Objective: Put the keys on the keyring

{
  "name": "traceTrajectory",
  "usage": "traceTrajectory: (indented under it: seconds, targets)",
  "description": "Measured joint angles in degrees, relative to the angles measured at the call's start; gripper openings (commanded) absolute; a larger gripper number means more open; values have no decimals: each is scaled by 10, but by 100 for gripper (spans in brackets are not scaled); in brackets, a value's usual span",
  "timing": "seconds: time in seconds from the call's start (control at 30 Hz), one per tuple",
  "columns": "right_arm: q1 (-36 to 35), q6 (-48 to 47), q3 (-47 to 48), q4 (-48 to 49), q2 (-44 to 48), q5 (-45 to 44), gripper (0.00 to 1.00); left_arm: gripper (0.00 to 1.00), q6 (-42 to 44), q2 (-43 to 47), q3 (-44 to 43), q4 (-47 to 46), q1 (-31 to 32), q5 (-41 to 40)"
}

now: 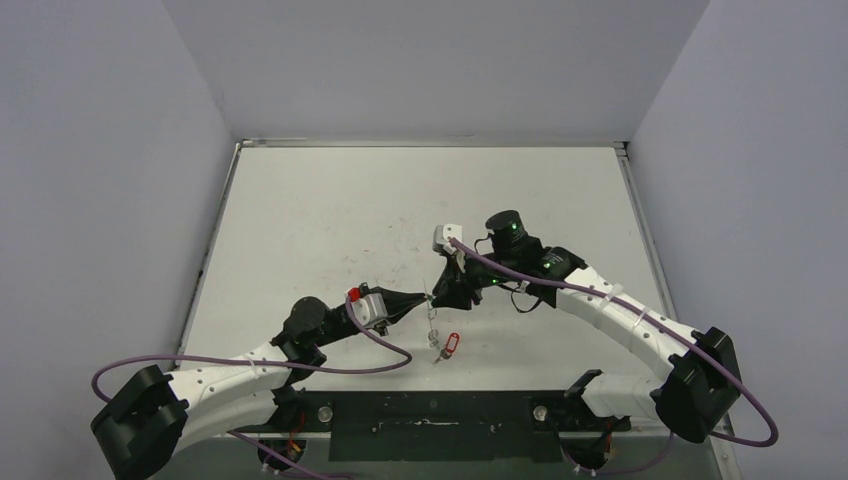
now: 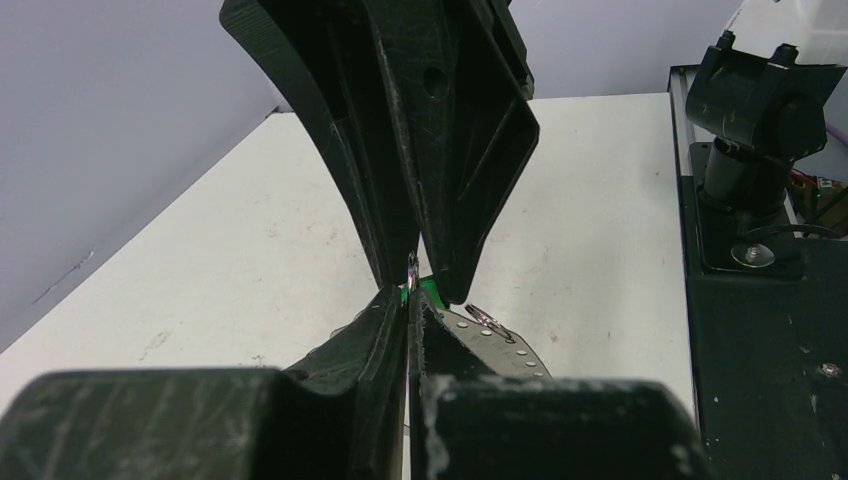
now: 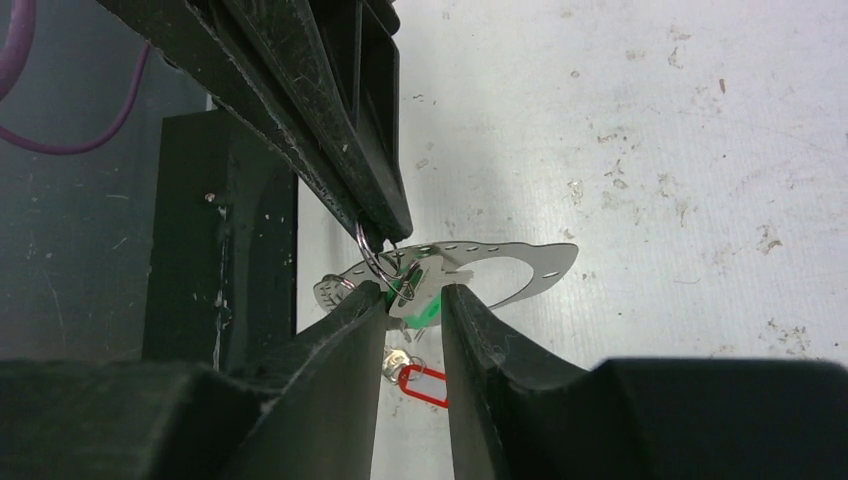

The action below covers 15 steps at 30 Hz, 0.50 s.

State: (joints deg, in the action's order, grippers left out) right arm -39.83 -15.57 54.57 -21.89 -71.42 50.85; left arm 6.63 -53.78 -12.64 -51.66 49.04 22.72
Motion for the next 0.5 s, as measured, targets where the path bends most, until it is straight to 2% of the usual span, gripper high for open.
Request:
traceTrajectory:
  seconds: [0.1, 0.3, 0.5]
  targets:
    - [0, 6, 0, 9, 0, 0, 13, 0, 0, 1, 0, 0, 0, 0]
    - [0, 10, 0, 13, -6, 0, 2, 0, 0, 4, 0, 1, 0, 0]
    - [0, 9, -2, 13, -6, -1, 0, 0, 0, 5, 0, 0, 0, 0]
